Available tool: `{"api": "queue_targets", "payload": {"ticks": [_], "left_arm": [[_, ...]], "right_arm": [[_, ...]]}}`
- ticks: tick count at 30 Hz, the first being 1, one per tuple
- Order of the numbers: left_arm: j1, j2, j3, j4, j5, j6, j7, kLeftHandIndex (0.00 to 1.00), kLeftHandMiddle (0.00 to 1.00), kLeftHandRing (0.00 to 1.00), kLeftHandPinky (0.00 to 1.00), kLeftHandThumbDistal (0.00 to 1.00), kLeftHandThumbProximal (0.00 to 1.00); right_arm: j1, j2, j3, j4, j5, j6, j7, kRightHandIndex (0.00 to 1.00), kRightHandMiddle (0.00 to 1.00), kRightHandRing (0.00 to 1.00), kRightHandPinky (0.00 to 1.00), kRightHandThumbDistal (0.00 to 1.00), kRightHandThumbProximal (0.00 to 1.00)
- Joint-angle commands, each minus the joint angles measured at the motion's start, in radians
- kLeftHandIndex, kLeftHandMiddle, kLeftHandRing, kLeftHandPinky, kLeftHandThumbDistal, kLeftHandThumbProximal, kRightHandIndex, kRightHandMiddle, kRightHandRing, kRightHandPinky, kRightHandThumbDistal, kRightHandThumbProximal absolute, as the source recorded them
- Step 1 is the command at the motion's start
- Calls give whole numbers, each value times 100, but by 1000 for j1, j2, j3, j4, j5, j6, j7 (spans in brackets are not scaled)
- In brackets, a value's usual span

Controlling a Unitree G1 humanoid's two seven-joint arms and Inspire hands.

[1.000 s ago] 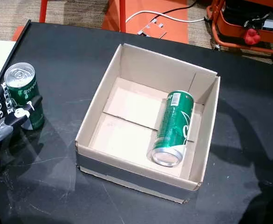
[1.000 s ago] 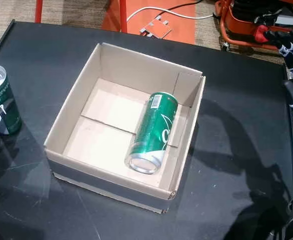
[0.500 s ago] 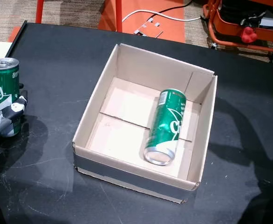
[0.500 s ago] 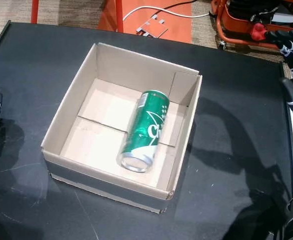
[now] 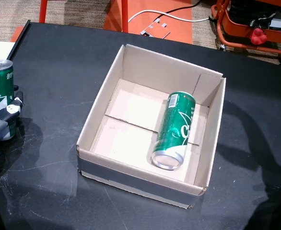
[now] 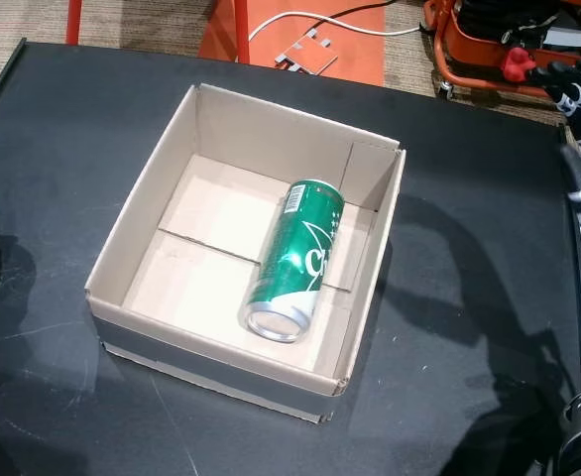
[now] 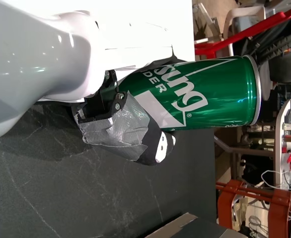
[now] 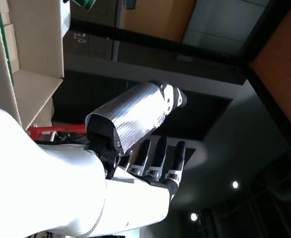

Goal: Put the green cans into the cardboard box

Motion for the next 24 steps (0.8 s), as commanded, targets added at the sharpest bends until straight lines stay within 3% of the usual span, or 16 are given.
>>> {"api": "queue_targets", "payload": {"ticks": [1,4,8,13,14,20,24], "left_arm": [[-1,4,9,-14,-12,-67,-24,43,35,36,41,39,0],[-27,-14,42,-38,-63,-145,-96,44,36,37,41,41,0],[-66,-29,63,-76,-114,-235,-193,45,38,39,42,35,0],[-105,-29,56,-99,-127,-338,-285,43,37,38,42,28,0],[-112,-28,53,-101,-125,-350,-299,43,37,38,42,26,0],[-196,-26,-1,-137,-100,-397,-363,43,37,38,43,21,0],[-291,-55,-36,-165,-128,-348,-448,39,34,37,41,13,0]], "right_arm": [[-16,3,1,6,0,14,12,77,68,67,68,76,47],[-20,19,2,6,-5,3,2,76,67,67,68,77,49],[-23,51,12,0,-20,-19,-19,76,67,67,68,83,50],[-22,82,25,-18,-31,-45,-51,75,66,65,66,77,47],[-23,84,25,-19,-28,-47,-50,75,66,65,66,81,49],[-30,92,25,-15,-23,-55,-55,75,65,65,65,63,45],[-31,100,32,-14,-34,-90,-69,74,65,65,65,53,46]]}}
